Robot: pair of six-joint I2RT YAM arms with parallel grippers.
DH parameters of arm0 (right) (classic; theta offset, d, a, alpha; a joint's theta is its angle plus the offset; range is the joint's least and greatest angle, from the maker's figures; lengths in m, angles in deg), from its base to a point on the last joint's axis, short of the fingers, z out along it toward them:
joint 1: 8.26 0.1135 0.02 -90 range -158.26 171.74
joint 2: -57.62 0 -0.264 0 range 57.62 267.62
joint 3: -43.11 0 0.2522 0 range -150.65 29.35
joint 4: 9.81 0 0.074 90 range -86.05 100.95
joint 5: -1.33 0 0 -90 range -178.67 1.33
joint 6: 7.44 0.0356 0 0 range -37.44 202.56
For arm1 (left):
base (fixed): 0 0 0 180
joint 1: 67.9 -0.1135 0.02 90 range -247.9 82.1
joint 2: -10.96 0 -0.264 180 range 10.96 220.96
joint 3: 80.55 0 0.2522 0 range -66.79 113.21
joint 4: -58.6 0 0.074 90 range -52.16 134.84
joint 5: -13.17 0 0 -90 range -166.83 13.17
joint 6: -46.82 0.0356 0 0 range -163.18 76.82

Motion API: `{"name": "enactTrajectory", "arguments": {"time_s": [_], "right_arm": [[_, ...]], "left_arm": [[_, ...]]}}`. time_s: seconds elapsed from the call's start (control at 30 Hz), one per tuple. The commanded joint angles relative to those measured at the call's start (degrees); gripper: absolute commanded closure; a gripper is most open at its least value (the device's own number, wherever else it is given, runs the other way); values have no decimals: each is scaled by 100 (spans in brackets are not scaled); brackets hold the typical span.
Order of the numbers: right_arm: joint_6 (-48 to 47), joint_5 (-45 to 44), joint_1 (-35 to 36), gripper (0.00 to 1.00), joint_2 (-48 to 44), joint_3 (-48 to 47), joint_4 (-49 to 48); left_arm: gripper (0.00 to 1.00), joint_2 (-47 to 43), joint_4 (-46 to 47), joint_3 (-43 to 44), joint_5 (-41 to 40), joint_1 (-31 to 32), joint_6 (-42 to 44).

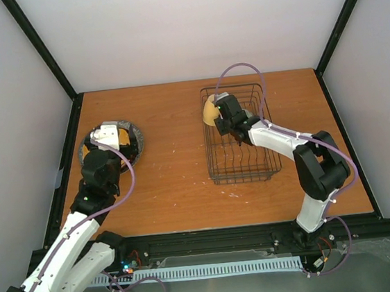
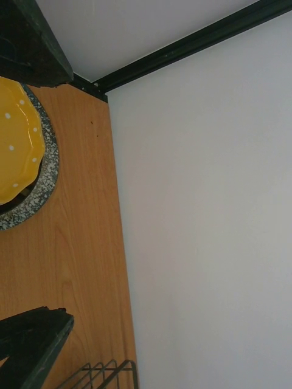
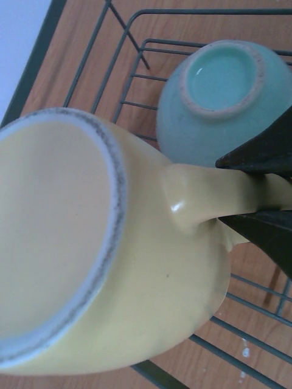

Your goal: Load the mixed dishes into the dish rack

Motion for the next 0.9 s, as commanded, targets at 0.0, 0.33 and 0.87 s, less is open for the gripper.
{"name": "enactTrajectory", "arguments": {"time_s": [0.0,0.33,0.87], "right_arm": [[-203,-241,93,97,225,-454,-522],[-351,-602,105,97,648,-516,-487],[-307,-824,92,97,405,-300,-518]], "left_arm": [[0,2,57,-35,-141,-6,215],[0,-40,69,-57,-209,-6,327],[0,-91,66,-74,-200,-6,279]]}}
